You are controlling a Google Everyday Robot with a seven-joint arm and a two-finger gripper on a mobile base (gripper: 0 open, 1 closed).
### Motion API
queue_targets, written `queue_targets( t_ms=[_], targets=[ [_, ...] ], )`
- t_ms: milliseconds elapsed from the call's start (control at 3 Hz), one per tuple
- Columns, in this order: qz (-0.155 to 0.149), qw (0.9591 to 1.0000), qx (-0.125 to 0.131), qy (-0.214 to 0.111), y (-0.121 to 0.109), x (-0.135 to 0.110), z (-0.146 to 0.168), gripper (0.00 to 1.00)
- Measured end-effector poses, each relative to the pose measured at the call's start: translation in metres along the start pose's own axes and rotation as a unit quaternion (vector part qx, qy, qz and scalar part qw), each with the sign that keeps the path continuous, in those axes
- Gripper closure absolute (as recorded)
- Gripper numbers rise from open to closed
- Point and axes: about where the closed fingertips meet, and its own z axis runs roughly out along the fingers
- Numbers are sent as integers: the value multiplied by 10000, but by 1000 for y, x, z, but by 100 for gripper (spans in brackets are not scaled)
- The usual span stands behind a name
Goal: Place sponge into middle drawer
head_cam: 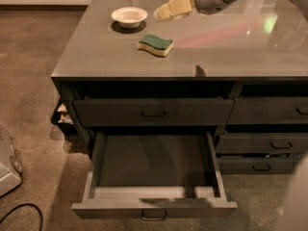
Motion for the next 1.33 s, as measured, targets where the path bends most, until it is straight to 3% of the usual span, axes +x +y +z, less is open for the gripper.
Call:
queue_targets(
  t_ms=[333,667,1000,1333],
  targets=[
    [601,9974,296,258,-19,-11,37,0],
    [1102,9909,470,611,-30,-10,64,0],
    [1287,9864,538,867,-25,-17,87,0],
    [1287,9864,538,866,-26,-17,87,0]
  ],
)
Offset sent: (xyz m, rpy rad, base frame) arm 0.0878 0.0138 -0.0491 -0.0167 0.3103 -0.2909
